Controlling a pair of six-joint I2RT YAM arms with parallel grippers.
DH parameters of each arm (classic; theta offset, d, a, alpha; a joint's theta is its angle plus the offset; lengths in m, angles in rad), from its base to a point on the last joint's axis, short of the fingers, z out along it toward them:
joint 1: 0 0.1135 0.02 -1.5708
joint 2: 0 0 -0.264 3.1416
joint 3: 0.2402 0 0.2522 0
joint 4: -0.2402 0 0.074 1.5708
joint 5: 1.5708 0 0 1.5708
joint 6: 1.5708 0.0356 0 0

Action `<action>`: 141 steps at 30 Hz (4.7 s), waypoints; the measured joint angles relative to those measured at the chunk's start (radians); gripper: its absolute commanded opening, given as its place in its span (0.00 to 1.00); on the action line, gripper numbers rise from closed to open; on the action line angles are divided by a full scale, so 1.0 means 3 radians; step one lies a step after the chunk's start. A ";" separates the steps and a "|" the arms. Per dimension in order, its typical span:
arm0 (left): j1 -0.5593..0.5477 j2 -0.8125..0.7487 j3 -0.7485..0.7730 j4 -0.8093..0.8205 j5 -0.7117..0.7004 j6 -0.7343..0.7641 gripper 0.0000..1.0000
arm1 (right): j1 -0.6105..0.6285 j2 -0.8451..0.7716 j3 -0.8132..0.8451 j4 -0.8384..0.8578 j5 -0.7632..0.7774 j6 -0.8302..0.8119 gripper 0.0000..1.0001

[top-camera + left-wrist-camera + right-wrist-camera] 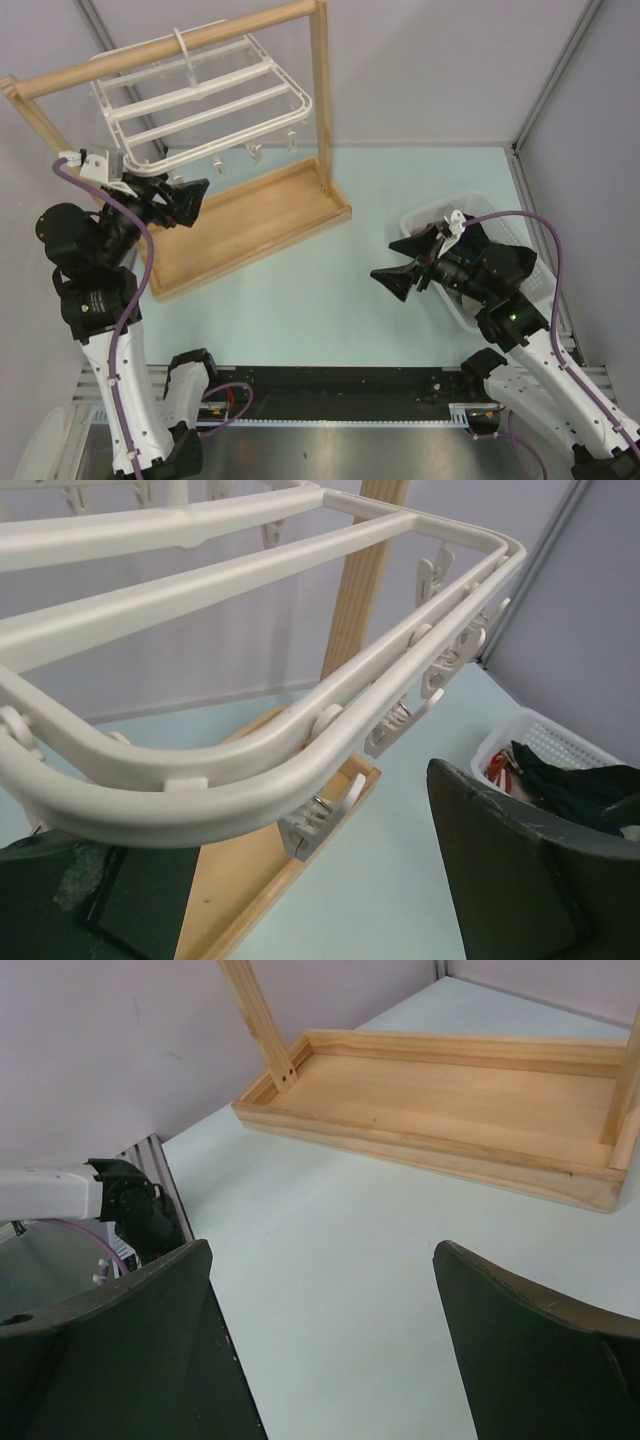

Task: Clip the socks to the hanger
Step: Open the clamp at the hanger.

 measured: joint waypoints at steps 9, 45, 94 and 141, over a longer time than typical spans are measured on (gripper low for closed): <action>0.0175 0.0005 -0.0113 0.0365 0.0340 -0.0244 0.86 | 0.0008 0.0010 0.0000 -0.0058 -0.0051 0.0003 1.00; 0.0198 -0.0130 -0.0505 0.0430 0.0308 -0.0666 0.56 | 0.0108 -0.0113 0.0001 -0.0623 0.0141 -0.0067 1.00; -0.0661 -0.0009 -0.0600 0.0226 -0.0058 -0.1200 0.72 | 0.1644 0.3253 0.1335 0.3360 0.1593 -0.1092 1.00; -0.0807 0.0046 0.0131 -0.0140 -0.0211 -0.1025 0.81 | 0.1799 0.3803 0.2275 0.3555 0.1377 -0.1417 0.72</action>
